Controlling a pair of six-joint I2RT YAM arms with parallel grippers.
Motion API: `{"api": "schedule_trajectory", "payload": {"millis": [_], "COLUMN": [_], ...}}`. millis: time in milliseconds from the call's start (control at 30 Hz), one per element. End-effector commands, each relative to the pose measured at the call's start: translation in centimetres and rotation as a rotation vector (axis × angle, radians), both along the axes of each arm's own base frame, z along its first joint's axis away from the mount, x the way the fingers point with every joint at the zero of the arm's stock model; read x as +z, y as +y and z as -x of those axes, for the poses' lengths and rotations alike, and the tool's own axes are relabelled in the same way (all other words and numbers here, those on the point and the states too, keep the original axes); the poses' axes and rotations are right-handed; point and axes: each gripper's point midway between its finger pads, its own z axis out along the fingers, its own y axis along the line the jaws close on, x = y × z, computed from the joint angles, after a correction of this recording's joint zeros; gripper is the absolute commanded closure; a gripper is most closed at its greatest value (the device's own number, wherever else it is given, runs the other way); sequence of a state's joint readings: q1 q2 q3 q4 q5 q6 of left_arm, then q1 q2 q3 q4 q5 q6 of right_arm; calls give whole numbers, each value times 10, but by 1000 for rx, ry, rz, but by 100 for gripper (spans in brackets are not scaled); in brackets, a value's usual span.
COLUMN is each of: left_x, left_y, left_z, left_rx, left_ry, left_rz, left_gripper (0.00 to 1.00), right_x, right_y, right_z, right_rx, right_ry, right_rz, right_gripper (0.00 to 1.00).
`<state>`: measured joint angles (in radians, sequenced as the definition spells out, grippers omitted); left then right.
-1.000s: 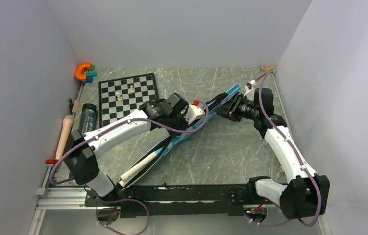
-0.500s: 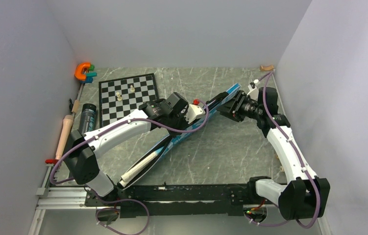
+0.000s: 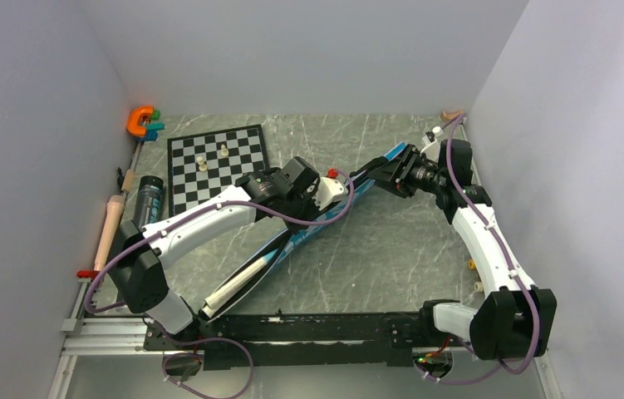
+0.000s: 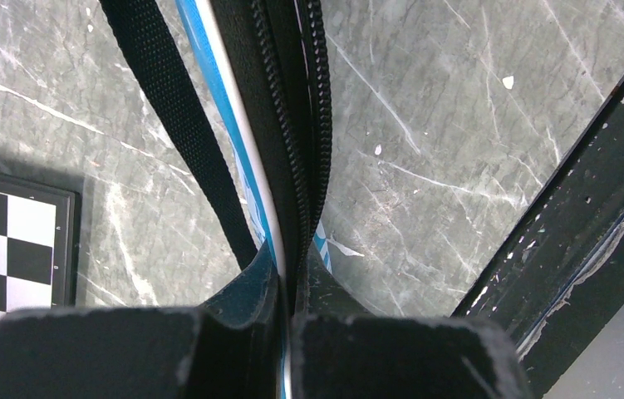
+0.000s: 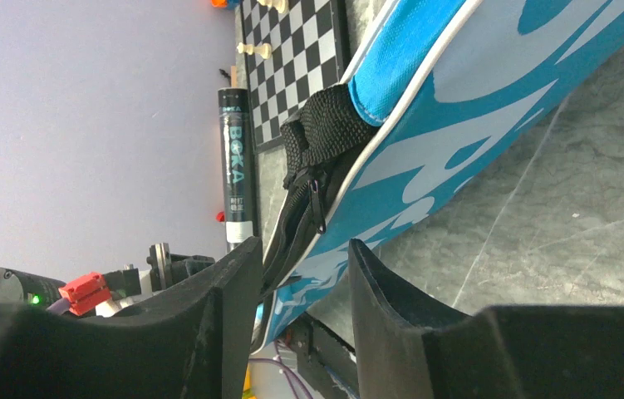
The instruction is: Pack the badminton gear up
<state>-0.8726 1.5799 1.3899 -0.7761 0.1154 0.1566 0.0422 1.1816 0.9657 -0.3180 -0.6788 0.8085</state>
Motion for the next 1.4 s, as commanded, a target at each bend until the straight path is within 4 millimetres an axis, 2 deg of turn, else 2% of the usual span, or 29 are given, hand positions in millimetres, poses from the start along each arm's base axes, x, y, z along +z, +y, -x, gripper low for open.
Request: {"api": "schedule_trajectory", "payload": {"millis": [0,267,500,667,767,967,1167,1367], "left_x": [40,38,32,28,26,24,22,22], "left_y": [-16,-14,-15,-16,-16,-18,-18,-19], "left_z": [-9,-9,-8,-7,-6,-7,-7,-7], "left_rx": [-18,-19,-28,-30,-31,-31,-30,-29], "left_ry": [-87,-98,-114,-121,-120,-123,-122,-123], "left_rz": [121,108,86,75,68,63,59,58], "left_gripper": [100,100,100,100,100,100,100,100], "right_x": [17,14,2,-4,-7,-13,-12,-1], "right_y": [-2,-2,-6,-9,-24,-32,-29,-19], "right_z": [-13,-17,-12,-3,0,13,24,32], "right_rx": [-19,-25,-36,-39,-75,-78,-56,-31], "right_ry": [-65,-57,-30,-13,-5,5,-1,-26], "right_rz": [-13,-42,-33,-30,-22,-32,-42,-107], "right_gripper": [55,65,90,100,100,100,100,100]}}
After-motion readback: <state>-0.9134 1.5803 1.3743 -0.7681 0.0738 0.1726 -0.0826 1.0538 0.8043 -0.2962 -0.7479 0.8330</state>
